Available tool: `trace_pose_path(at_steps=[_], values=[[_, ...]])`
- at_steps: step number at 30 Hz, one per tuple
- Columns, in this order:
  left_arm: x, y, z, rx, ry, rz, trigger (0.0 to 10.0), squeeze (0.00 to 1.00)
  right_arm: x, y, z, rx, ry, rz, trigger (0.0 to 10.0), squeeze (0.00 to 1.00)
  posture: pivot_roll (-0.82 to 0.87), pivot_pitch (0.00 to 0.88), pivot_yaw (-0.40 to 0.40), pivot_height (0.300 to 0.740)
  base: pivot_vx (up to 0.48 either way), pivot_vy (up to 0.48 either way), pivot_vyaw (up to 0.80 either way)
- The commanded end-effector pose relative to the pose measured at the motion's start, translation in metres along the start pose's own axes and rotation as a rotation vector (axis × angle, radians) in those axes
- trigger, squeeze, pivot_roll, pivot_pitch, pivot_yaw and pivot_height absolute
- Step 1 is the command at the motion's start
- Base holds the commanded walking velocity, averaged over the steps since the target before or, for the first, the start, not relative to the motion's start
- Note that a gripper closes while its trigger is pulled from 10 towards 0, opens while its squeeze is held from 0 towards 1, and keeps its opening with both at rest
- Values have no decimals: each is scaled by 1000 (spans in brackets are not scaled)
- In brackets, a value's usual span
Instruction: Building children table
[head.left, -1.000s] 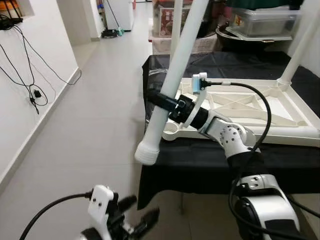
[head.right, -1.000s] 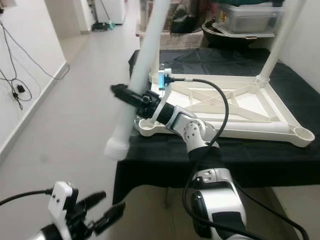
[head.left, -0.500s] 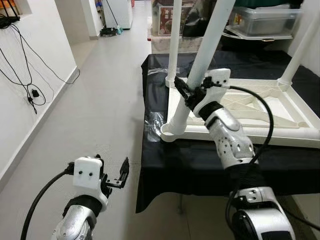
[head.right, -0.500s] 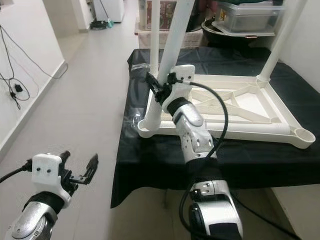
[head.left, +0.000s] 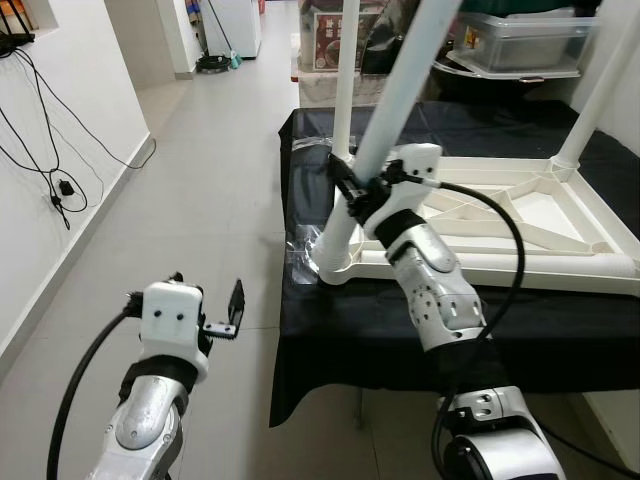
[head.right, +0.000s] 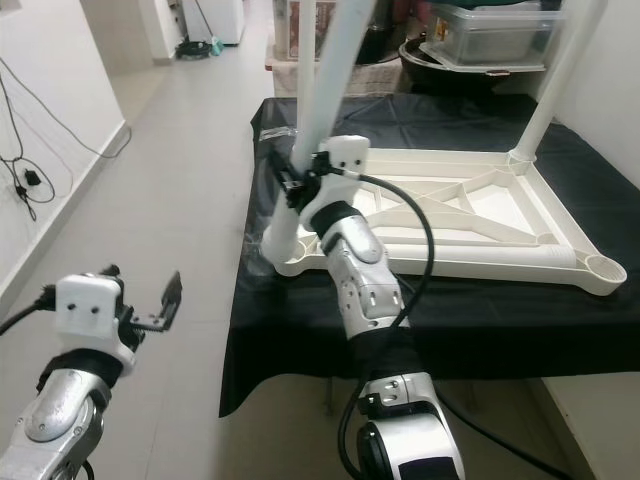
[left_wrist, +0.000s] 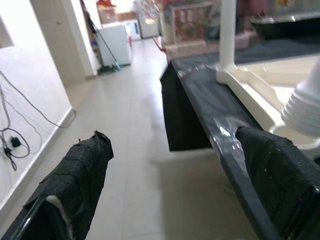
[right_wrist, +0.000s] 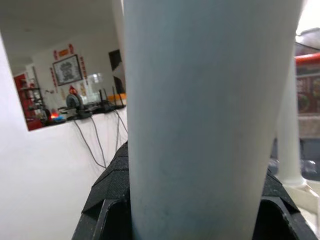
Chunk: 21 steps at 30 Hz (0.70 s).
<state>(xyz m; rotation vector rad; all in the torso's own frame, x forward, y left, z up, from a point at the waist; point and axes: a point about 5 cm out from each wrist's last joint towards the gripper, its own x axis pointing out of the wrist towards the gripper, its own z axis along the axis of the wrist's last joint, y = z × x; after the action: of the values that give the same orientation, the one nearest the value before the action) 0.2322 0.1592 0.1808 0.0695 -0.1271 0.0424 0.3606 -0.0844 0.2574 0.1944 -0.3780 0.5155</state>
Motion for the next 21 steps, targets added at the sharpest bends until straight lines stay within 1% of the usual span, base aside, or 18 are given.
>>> trace_pose_path(at_steps=[1,7,12,21], values=[[-1,2,3,12,-15,26,10000,0,-1,2,2,-8,-20,5,10000,0,-8,51,-3,740,0,0,0],[-1,-3,4,13,-29,29,10000,0,0,1,4,-15,-30,-13,10000,0,-15,51,-6,740,0,0,0],[1,-5,4,27,-37,32,10000,0,-1,0,2,-22,-27,-20,10000,0,-20,45,1,740,310,0,0],[2,-7,3,30,-38,17,10000,0,-1,0,2,-23,-25,-25,10000,0,-21,38,5,740,392,0,0]])
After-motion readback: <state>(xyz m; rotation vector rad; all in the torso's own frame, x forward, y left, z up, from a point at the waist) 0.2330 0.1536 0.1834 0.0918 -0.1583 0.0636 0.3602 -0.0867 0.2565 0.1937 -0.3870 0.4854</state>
